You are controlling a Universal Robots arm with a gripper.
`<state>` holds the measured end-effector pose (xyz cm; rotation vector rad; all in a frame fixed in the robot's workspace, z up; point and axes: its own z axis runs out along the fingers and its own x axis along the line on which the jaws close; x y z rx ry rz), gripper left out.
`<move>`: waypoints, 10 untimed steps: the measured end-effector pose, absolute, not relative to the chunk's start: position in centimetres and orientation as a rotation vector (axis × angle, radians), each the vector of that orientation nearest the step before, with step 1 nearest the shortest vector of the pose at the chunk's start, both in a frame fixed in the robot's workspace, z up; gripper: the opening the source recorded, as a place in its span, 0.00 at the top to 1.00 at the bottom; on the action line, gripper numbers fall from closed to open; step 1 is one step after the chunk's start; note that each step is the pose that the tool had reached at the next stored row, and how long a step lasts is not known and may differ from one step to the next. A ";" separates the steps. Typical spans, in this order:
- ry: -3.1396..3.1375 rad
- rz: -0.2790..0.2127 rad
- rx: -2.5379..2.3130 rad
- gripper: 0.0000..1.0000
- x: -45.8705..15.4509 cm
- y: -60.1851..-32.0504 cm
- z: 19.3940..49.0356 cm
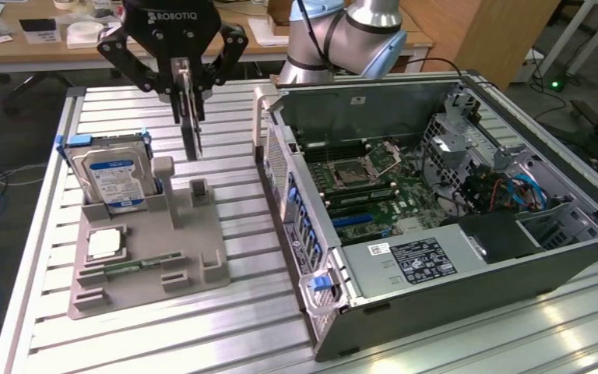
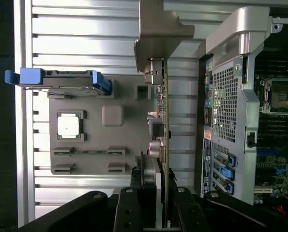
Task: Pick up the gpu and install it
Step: 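Pick up the gpu and move the gpu toward the slot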
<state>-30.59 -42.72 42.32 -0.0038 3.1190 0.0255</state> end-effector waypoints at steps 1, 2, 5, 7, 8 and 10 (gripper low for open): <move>3.119 0.025 -0.004 0.72 -30.5 -42.7 42.3; 3.119 0.025 -0.004 0.72 -30.2 -42.7 42.3; 3.119 0.026 -0.004 0.72 -29.0 -42.7 42.3; 3.119 0.025 -0.004 0.72 -28.1 -42.7 42.3; 3.121 0.025 -0.004 0.72 -27.7 -42.7 42.3; 3.129 0.026 -0.004 0.72 -26.7 -42.7 42.3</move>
